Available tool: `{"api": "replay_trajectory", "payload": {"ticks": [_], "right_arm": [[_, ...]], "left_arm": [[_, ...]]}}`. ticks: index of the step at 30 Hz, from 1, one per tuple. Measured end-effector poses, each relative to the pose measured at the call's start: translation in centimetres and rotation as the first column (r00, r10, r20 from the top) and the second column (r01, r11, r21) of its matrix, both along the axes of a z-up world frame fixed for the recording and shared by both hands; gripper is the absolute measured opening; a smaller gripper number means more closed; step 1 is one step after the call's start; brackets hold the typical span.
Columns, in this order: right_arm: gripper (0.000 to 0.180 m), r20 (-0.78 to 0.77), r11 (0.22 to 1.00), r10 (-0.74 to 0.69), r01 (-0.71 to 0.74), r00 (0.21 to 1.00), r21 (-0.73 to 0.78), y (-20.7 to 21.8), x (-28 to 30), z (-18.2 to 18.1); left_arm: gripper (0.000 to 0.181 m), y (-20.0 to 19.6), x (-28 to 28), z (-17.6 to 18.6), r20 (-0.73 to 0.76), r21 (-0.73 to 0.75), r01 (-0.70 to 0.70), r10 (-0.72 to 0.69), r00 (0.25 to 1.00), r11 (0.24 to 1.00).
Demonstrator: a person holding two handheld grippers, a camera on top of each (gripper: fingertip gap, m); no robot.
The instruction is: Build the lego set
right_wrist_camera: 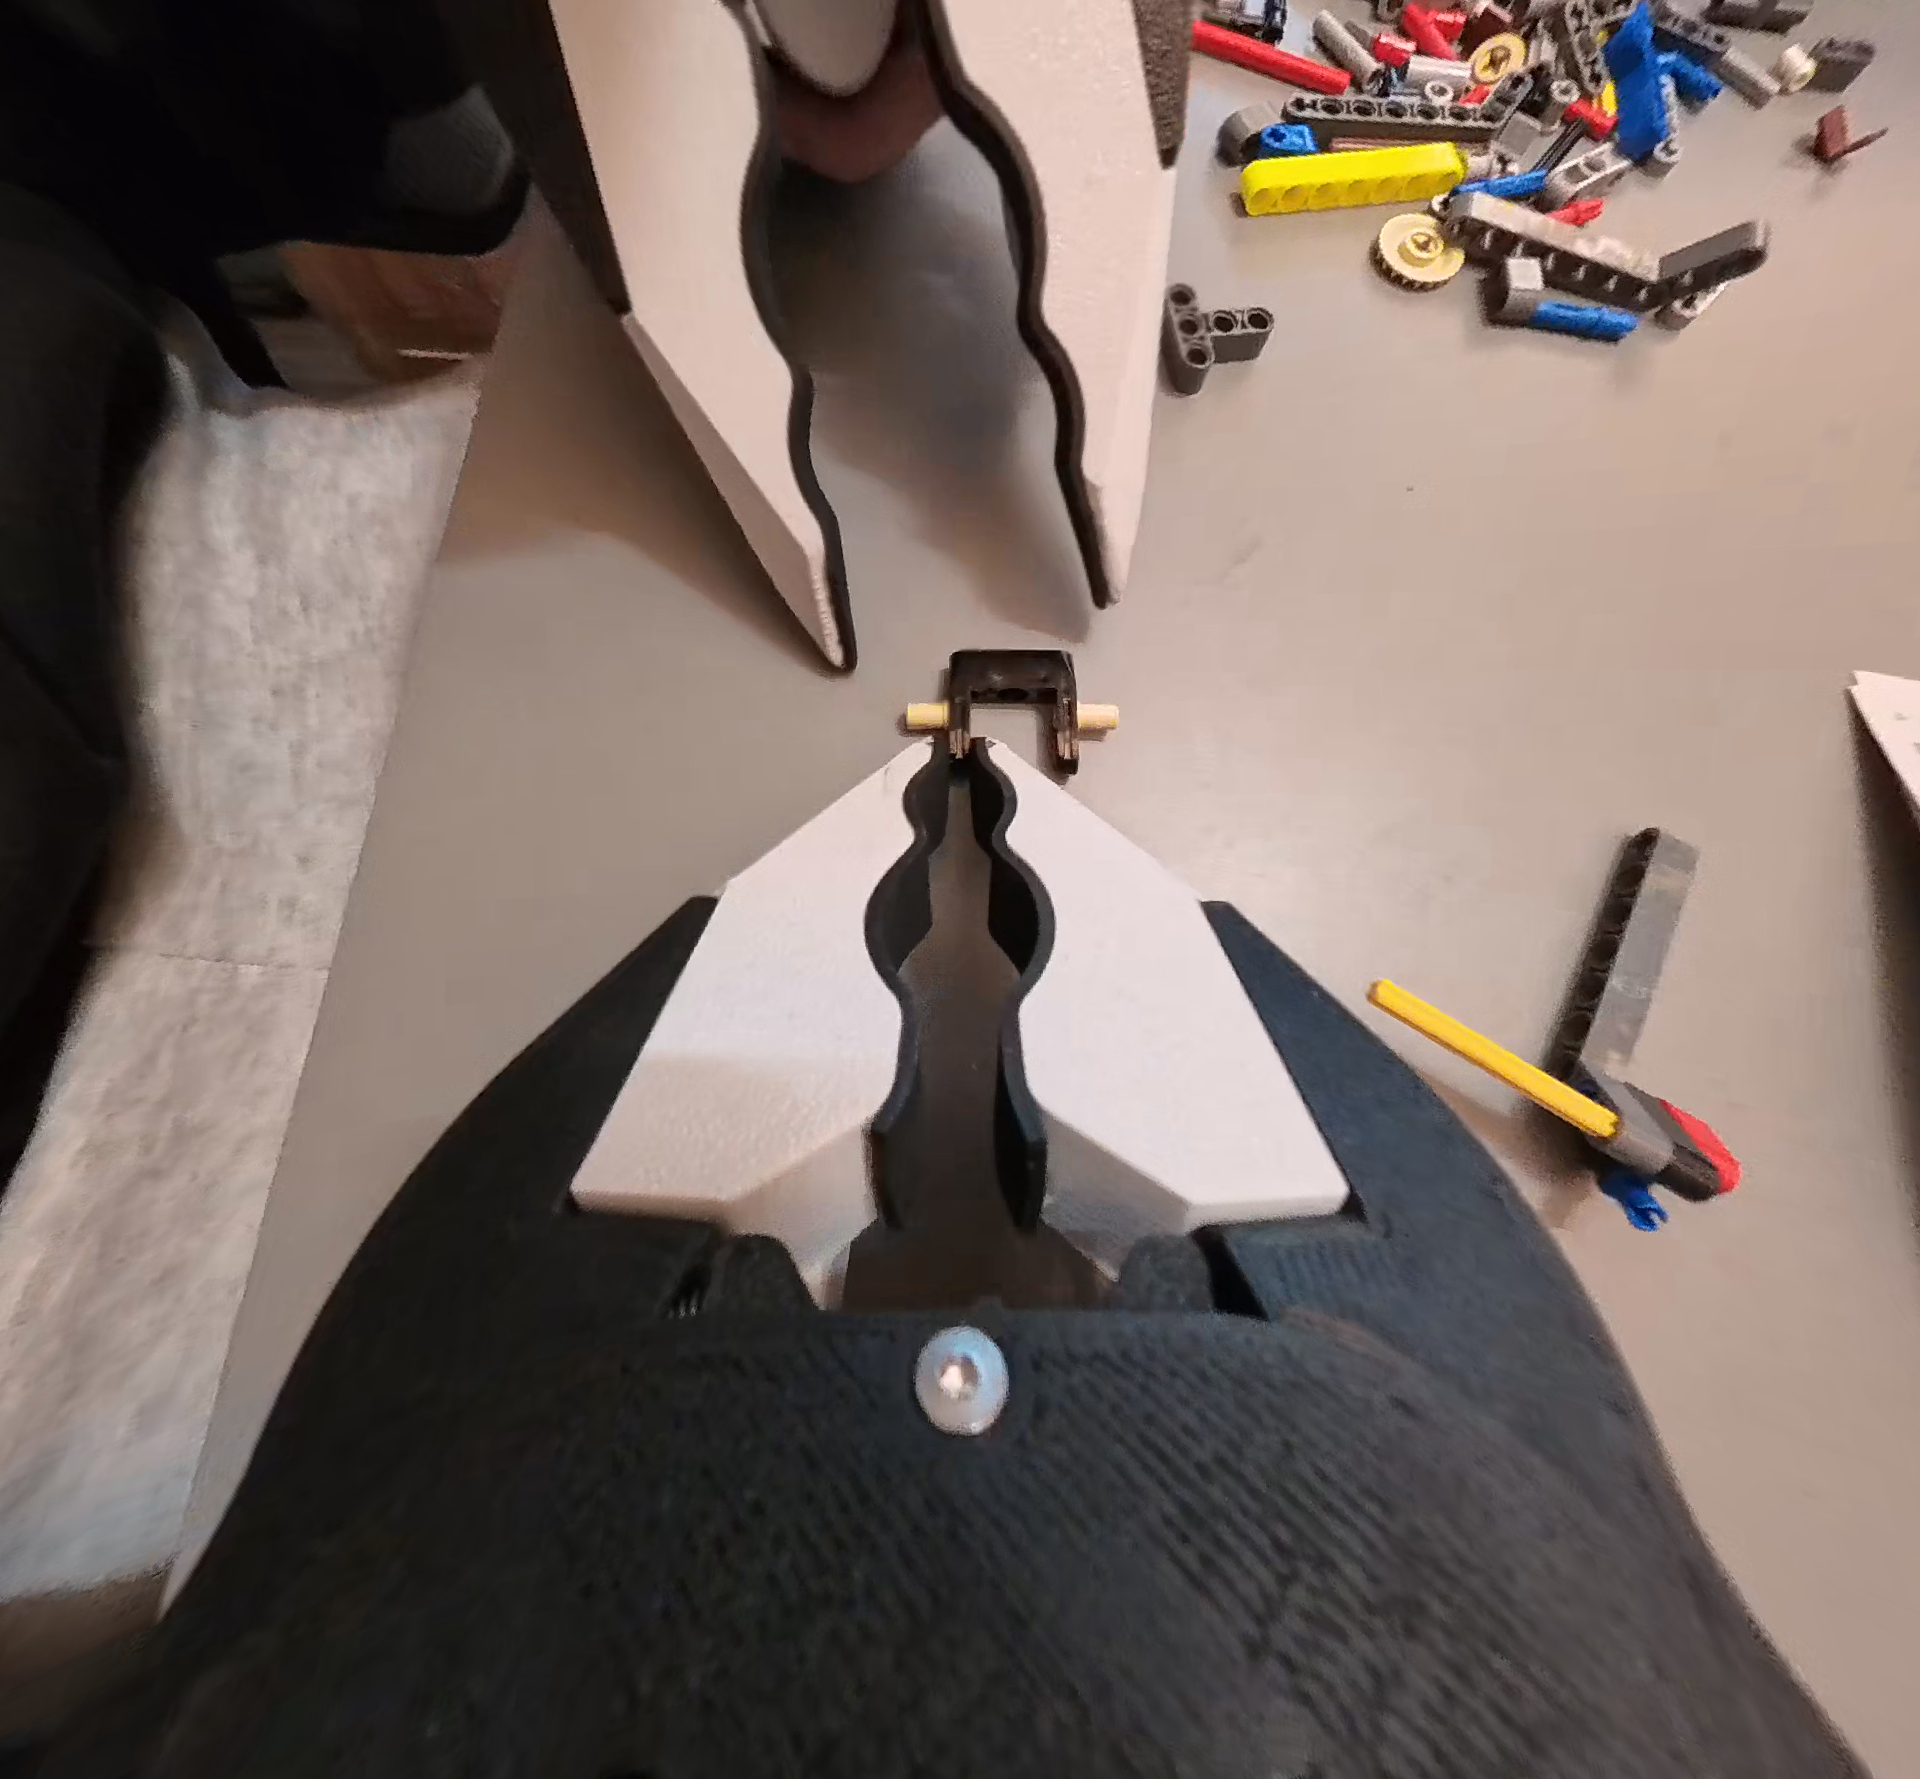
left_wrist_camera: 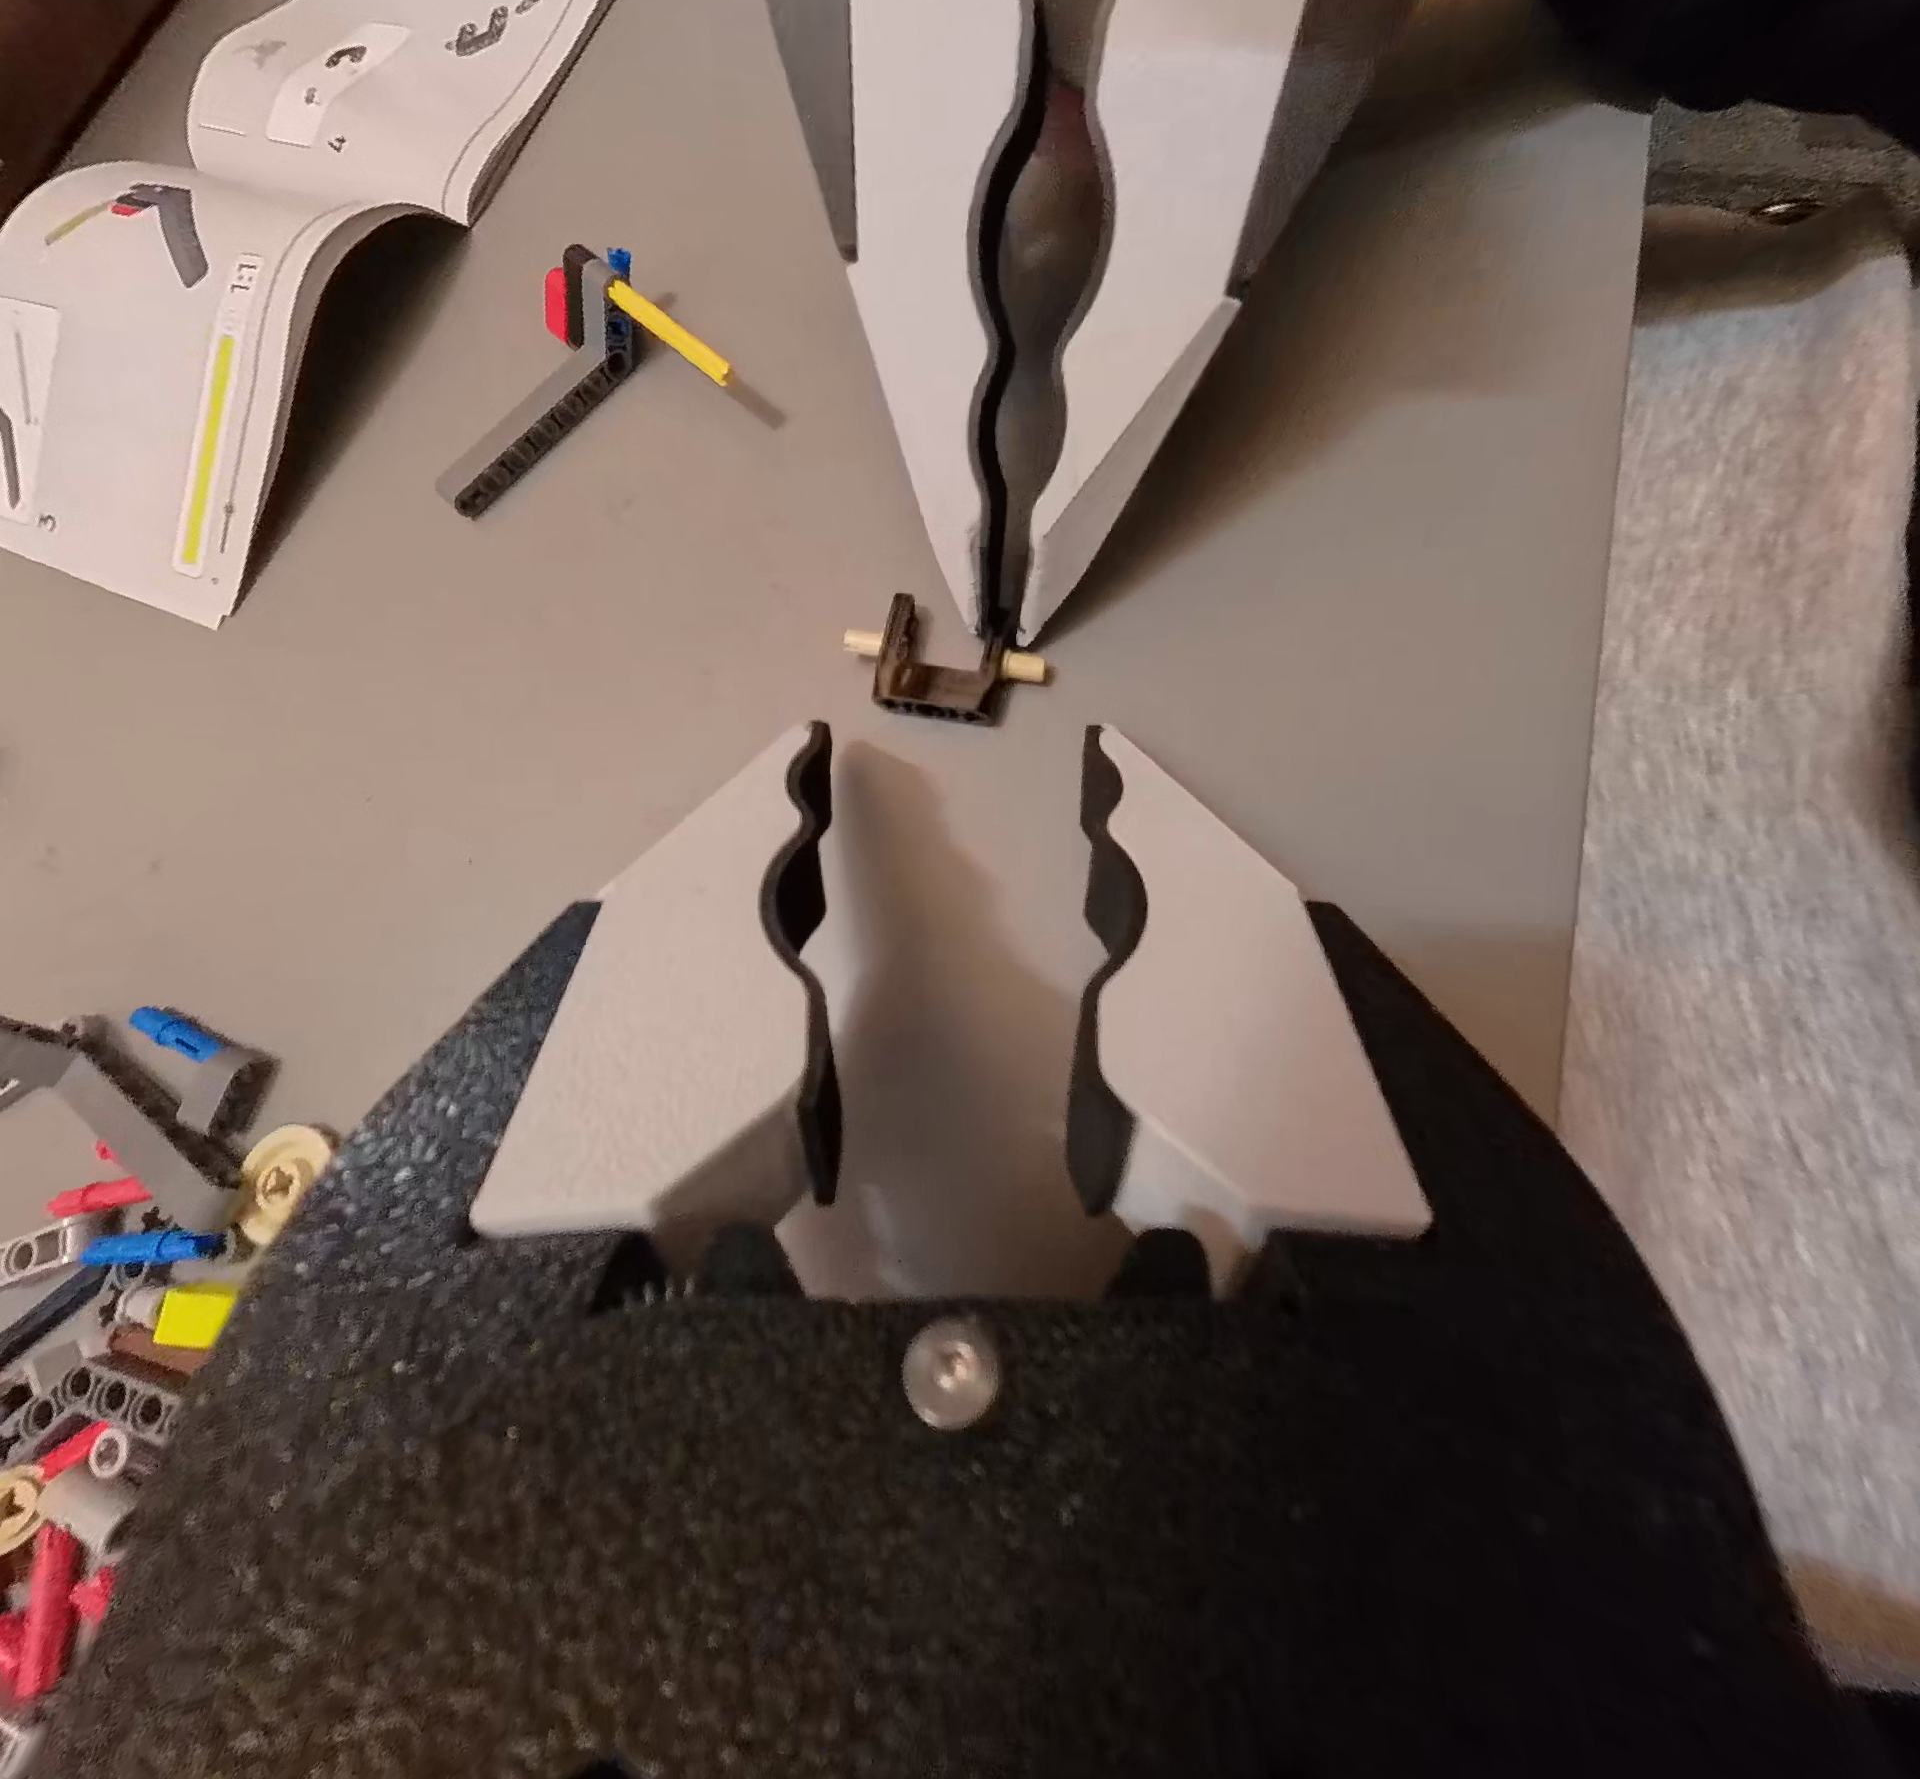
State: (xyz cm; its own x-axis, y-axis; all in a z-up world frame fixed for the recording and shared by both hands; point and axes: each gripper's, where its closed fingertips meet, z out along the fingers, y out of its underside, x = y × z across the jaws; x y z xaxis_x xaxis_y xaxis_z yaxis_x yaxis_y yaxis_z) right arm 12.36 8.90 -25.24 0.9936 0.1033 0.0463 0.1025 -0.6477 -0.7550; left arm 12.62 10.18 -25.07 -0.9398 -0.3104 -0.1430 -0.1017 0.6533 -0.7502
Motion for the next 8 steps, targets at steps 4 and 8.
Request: {"api": "replay_trajectory", "payload": {"ticks": [4, 8], "right_arm": [[0.002, 0.050, 1.000, 0.000, 0.000, 0.999, 0.006, 0.01, 0.00, 0.03], [0.002, 0.085, 1.000, 0.008, -0.009, 0.996, 0.010, -0.03, -0.01, 0.05]], "left_arm": [[0.047, 0.11, 0.09, 0.17, -0.011, -0.015, -0.009, 0.009, 1.000, 1.000], [0.047, 0.20, 0.26, 0.32, -0.015, -0.025, -0.022, 0.022, 1.000, 0.999]]}}
